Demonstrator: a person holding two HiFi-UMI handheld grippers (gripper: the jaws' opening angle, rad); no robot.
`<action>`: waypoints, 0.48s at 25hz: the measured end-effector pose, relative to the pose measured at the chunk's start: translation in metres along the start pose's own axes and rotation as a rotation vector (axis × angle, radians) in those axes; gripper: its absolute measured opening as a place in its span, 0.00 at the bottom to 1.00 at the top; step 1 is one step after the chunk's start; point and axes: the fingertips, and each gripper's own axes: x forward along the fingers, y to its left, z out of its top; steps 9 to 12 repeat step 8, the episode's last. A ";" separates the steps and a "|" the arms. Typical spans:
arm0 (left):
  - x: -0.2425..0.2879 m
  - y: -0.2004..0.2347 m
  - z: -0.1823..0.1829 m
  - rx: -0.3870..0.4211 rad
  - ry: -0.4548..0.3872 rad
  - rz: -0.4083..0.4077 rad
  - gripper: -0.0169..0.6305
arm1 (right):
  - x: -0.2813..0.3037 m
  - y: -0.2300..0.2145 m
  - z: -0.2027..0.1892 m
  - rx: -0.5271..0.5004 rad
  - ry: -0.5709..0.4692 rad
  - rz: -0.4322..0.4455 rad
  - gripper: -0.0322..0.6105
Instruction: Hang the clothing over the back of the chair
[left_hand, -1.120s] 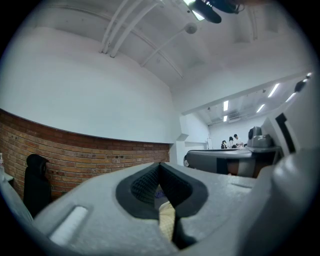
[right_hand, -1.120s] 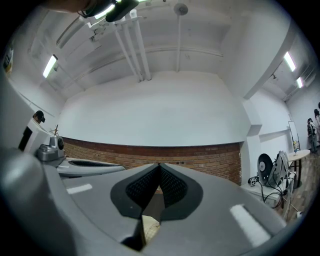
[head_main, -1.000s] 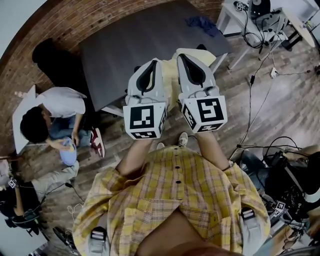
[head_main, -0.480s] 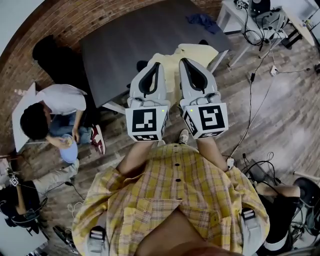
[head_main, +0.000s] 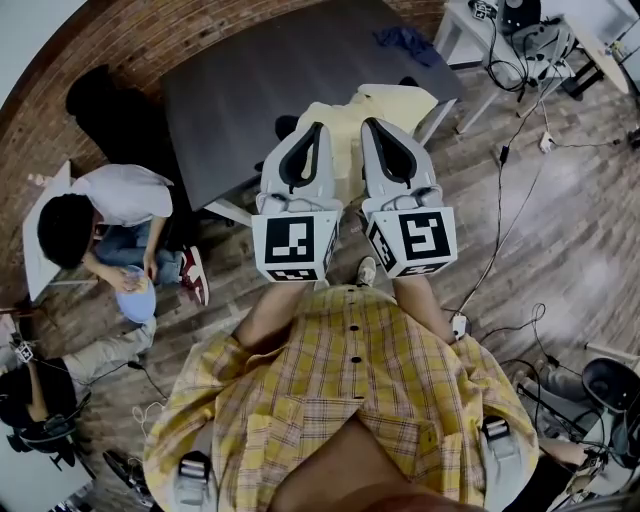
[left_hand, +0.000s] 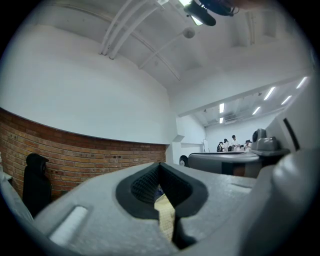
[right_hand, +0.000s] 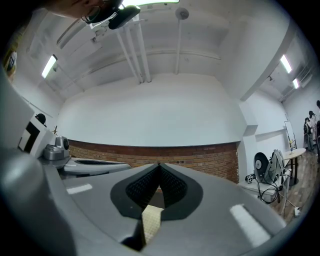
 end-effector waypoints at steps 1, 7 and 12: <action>0.000 0.000 0.000 0.000 -0.001 -0.001 0.03 | 0.000 0.000 0.000 0.000 0.000 -0.001 0.04; -0.006 -0.004 0.002 0.002 -0.007 -0.006 0.03 | -0.006 0.001 0.002 0.001 -0.003 -0.008 0.04; -0.007 -0.005 0.003 0.002 -0.008 -0.007 0.03 | -0.008 0.001 0.002 0.001 -0.004 -0.010 0.04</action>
